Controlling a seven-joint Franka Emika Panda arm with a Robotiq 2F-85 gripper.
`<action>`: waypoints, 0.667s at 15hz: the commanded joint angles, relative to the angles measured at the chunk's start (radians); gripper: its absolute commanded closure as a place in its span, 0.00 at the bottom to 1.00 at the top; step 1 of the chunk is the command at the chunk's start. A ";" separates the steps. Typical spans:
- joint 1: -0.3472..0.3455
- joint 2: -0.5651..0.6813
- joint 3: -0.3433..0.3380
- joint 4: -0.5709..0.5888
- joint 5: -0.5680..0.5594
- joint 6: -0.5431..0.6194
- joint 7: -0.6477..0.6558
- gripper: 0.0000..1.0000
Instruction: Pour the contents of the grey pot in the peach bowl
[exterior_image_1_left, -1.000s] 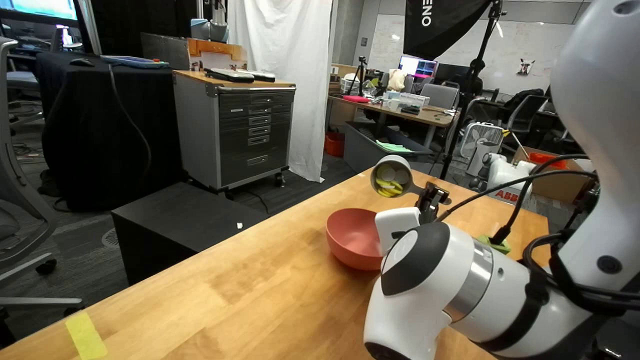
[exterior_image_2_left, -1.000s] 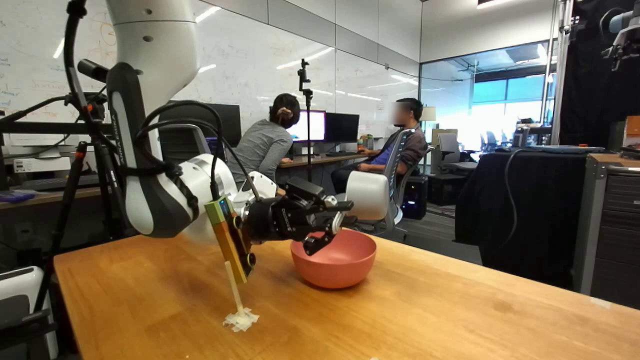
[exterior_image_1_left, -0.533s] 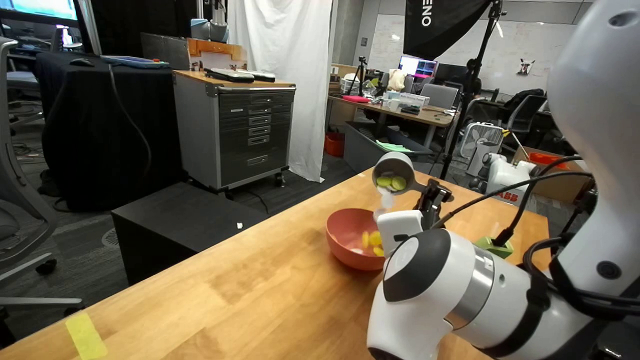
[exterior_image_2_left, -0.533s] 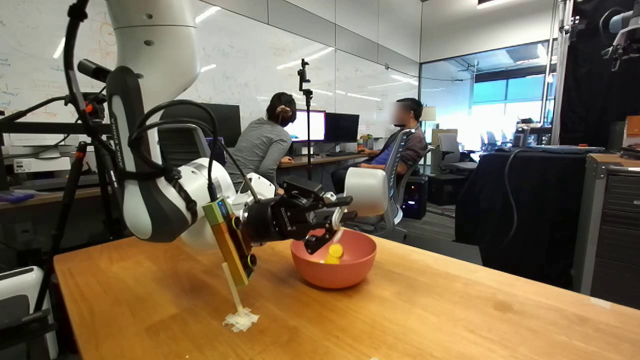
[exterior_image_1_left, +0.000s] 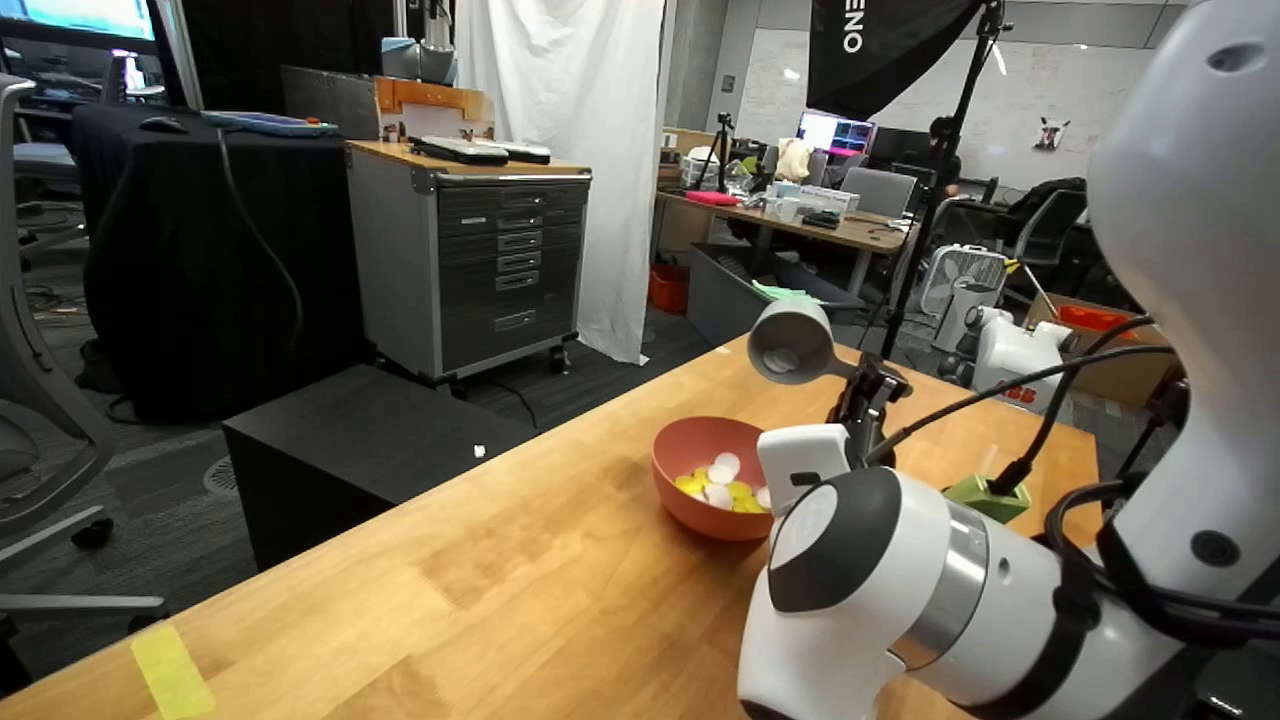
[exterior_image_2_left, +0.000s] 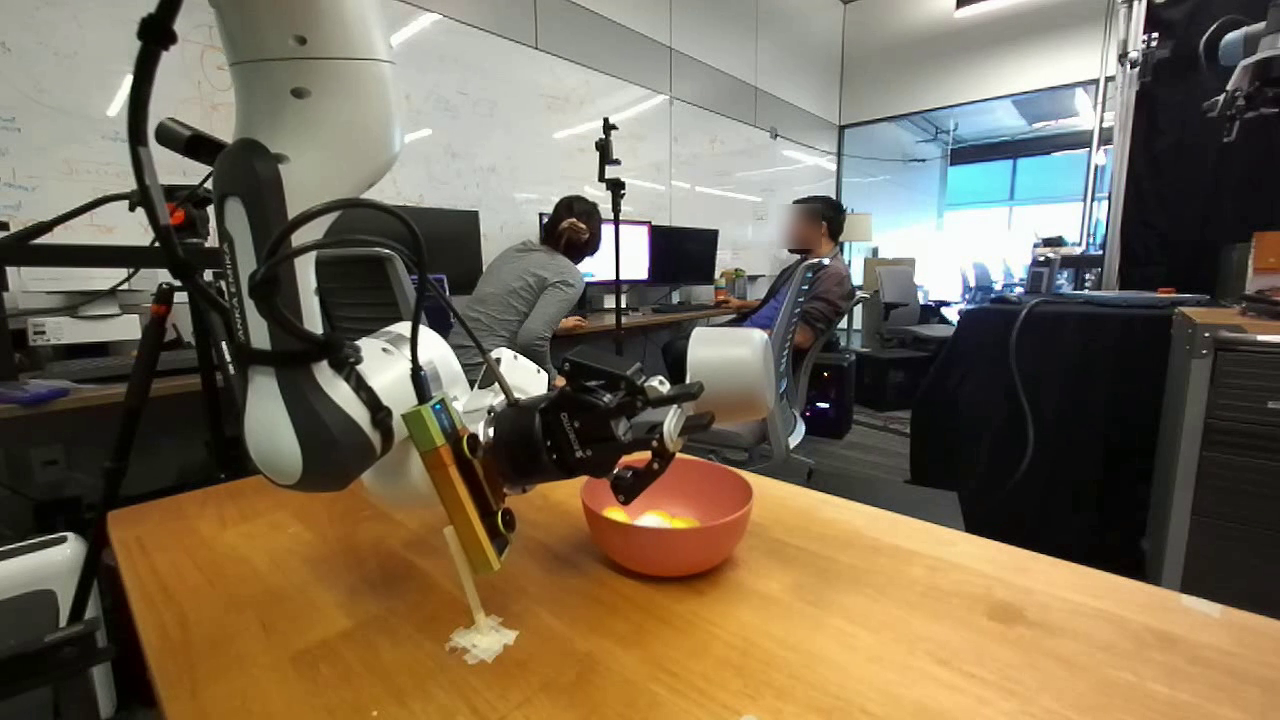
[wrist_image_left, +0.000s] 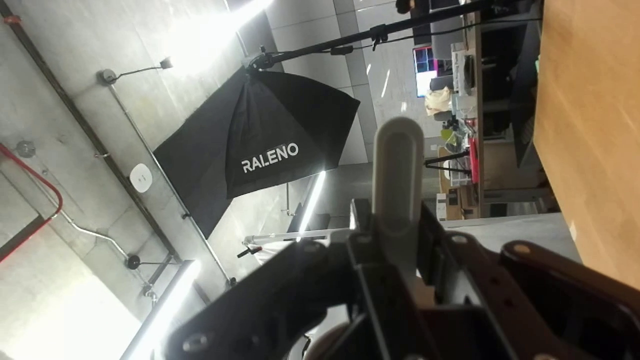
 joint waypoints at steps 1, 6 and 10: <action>0.003 0.011 0.006 -0.003 -0.034 -0.069 0.020 0.92; 0.001 0.020 0.005 -0.003 -0.051 -0.107 0.022 0.92; -0.002 0.026 0.007 -0.002 -0.052 -0.126 0.024 0.92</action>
